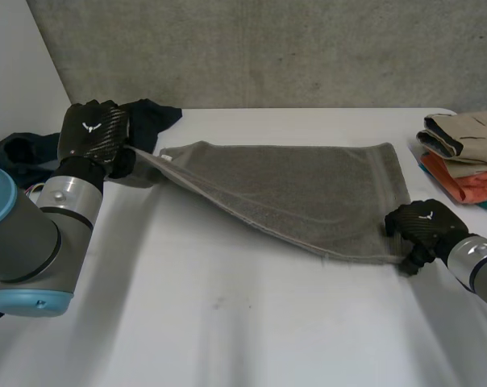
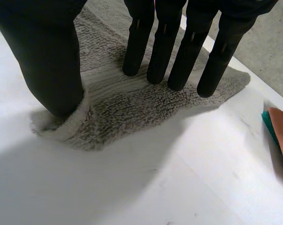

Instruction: Fold the laundry.

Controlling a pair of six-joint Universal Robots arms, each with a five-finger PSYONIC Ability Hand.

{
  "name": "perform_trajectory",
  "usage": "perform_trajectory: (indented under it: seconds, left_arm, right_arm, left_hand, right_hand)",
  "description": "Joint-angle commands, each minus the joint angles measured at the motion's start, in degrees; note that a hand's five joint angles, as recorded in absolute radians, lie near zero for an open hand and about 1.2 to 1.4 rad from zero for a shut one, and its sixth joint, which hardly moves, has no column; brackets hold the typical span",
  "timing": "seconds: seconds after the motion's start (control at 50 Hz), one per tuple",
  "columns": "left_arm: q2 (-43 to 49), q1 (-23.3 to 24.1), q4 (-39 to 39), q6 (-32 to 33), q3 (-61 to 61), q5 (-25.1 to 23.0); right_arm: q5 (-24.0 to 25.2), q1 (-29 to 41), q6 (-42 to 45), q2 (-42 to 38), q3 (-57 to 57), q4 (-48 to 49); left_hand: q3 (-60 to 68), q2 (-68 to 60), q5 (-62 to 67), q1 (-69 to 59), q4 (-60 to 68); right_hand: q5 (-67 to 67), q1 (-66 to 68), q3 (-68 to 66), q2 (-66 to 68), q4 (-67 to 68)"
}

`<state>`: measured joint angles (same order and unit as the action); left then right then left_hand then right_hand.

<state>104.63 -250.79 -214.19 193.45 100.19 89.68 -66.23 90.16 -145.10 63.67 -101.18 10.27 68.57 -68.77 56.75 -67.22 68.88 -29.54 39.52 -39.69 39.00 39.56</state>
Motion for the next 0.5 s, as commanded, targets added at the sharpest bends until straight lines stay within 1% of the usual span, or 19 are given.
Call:
perform_trajectory:
  seconds: [0.02,0.08,0.18,0.24,0.26,0.28,0.32,0.34,0.36,0.4,0.42,0.44,0.5]
  left_arm:
    - [0.0,0.0,0.0,0.0,0.0,0.1]
    - [0.0,0.0,0.2,0.0,0.0,0.2]
    - [-1.8,-0.5,1.4,0.2,-0.2,0.3]
    - [-5.5,-0.4,5.2,0.3,-0.7,0.3]
    - [-6.9,-0.4,6.8,0.3,-1.0,0.2]
    - [-9.1,-0.4,9.6,0.6,-1.3,0.1]
    - [-11.9,-0.5,12.9,1.0,-2.1,0.1]
    - [-13.3,-0.5,14.7,1.0,-2.5,0.1]
    - [-16.3,-0.6,18.5,1.2,-3.5,0.0]
    - [-19.0,-0.5,22.6,1.9,-4.4,-0.1]
    - [-20.7,-0.5,24.6,2.4,-4.9,-0.2]
    - [-23.2,-0.6,28.7,3.9,-5.8,-0.4]
    - [-26.1,-0.8,33.9,6.8,-7.0,-0.5]
  right_arm:
    - [0.0,0.3,-0.4,-3.3,2.5,0.2]
    - [-0.1,0.3,-0.5,-3.6,2.7,0.5]
    - [-1.7,0.1,-0.4,-2.4,4.4,-0.1]
    - [-2.2,-0.1,-0.4,2.3,5.9,-2.3]
    - [-2.3,-0.3,0.1,7.1,6.9,-5.7]
    - [-2.2,-0.4,0.2,9.5,7.6,-7.9]
    - [-2.0,-0.4,0.9,14.2,9.1,-13.1]
    - [-1.4,-0.7,2.3,17.5,11.1,-18.6]
    - [-1.2,-1.1,3.3,18.9,11.8,-21.2]
    - [-1.2,-2.6,6.1,21.0,13.2,-26.2]
    - [-1.4,-3.9,10.0,22.5,14.5,-30.8]
    - [-1.5,-4.5,12.2,23.3,15.0,-32.7]
    - [-2.0,-5.2,20.2,26.3,17.6,-38.6]
  left_hand:
    - [11.4,-11.2,13.2,-12.8,11.1]
    - [11.4,-11.2,13.2,-12.8,11.1]
    - [11.4,-11.2,13.2,-12.8,11.1]
    - [11.4,-11.2,13.2,-12.8,11.1]
    - [11.4,-11.2,13.2,-12.8,11.1]
    - [11.4,-11.2,13.2,-12.8,11.1]
    - [11.4,-11.2,13.2,-12.8,11.1]
    - [11.4,-11.2,13.2,-12.8,11.1]
    - [11.4,-11.2,13.2,-12.8,11.1]
    - [11.4,-11.2,13.2,-12.8,11.1]
    - [11.4,-11.2,13.2,-12.8,11.1]
    - [11.4,-11.2,13.2,-12.8,11.1]
    - [11.4,-11.2,13.2,-12.8,11.1]
  right_hand:
    - [-8.0,8.1,-7.9,8.6,8.0]
    - [-40.4,40.4,-40.2,40.9,40.3]
    - [-40.5,40.5,-40.3,41.0,40.4]
    - [-40.5,40.5,-40.3,41.0,40.4]
    - [-40.5,40.5,-40.3,41.0,40.4]
    - [-40.5,40.5,-40.3,41.0,40.4]
    - [-40.5,40.5,-40.3,41.0,40.4]
    - [-40.5,40.5,-40.3,41.0,40.4]
    - [-40.5,40.5,-40.3,41.0,40.4]
    - [-40.5,40.5,-40.3,41.0,40.4]
    - [-40.5,40.5,-40.3,41.0,40.4]
    - [-40.5,40.5,-40.3,41.0,40.4]
    - [-40.5,40.5,-40.3,41.0,40.4]
